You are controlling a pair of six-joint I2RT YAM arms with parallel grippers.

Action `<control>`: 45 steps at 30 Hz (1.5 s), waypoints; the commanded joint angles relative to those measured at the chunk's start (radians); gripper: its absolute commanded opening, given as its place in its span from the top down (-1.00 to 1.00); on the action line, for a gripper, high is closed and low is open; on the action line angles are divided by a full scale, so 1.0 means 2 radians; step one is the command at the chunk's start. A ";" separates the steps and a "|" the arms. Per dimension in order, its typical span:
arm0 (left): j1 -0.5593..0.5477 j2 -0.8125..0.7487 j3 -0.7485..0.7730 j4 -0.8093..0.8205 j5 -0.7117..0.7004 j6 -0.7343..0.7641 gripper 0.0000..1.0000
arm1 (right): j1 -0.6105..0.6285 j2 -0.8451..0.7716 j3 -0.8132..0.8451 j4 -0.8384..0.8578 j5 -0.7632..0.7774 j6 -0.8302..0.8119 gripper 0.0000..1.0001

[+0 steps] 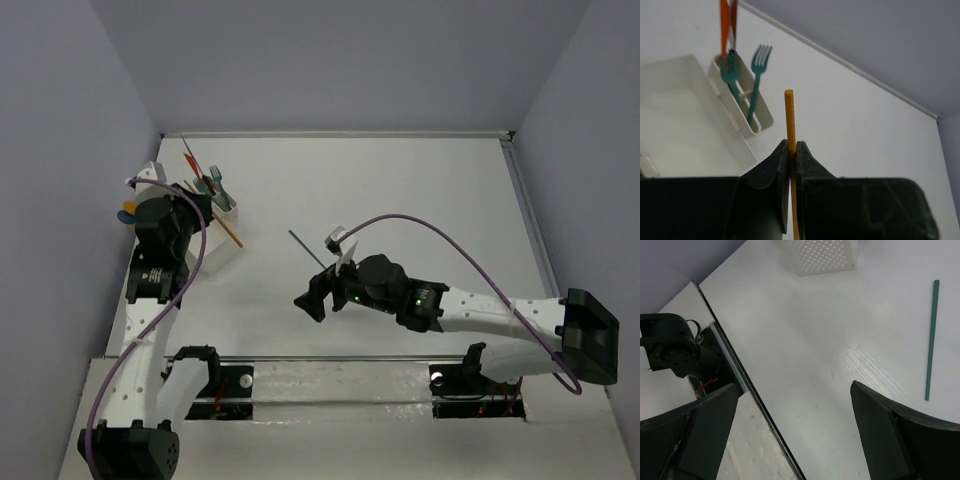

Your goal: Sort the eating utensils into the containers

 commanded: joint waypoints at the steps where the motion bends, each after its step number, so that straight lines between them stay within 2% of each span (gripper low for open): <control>1: 0.056 0.021 0.064 -0.016 -0.074 0.055 1.00 | 0.004 -0.029 -0.039 0.028 0.010 -0.007 -1.00; 3: 0.063 0.038 0.073 -0.021 -0.091 0.062 1.00 | 0.004 -0.038 -0.049 0.027 0.011 -0.006 -1.00; 7: 0.080 0.042 0.066 0.011 -0.186 0.067 1.00 | 0.004 -0.059 -0.065 0.026 0.011 0.001 -1.00; 13: 0.095 0.055 0.053 0.039 -0.245 0.080 1.00 | 0.004 -0.089 -0.093 0.025 0.017 0.004 -1.00; 17: 0.095 0.061 0.041 0.065 -0.315 0.109 1.00 | 0.004 -0.112 -0.107 0.023 0.024 0.004 -1.00; 25: 0.095 0.061 -0.003 0.109 -0.356 0.142 1.00 | 0.004 -0.125 -0.115 0.019 0.039 0.000 -1.00; 35: 0.095 0.091 -0.018 0.130 -0.333 0.151 1.00 | 0.004 -0.125 -0.115 0.019 0.047 0.004 -1.00; 36: 0.095 0.094 -0.016 0.130 -0.327 0.150 0.94 | 0.004 -0.124 -0.113 0.018 0.047 0.004 -1.00; 37: 0.095 0.094 -0.016 0.130 -0.324 0.149 0.69 | 0.004 -0.125 -0.112 0.015 0.047 0.006 -1.00; 39: 0.095 0.095 -0.013 0.130 -0.319 0.148 0.45 | 0.004 -0.127 -0.113 0.018 0.050 0.007 -1.00; 40: 0.095 0.095 -0.012 0.131 -0.316 0.149 0.25 | 0.004 -0.128 -0.113 0.018 0.052 0.008 -1.00; 42: 0.095 0.094 -0.011 0.133 -0.314 0.147 -0.04 | 0.004 -0.122 -0.111 0.015 0.057 0.009 -1.00; 45: 0.095 0.081 -0.004 0.129 -0.290 0.137 -0.30 | 0.004 -0.112 -0.101 0.010 0.060 0.011 -0.99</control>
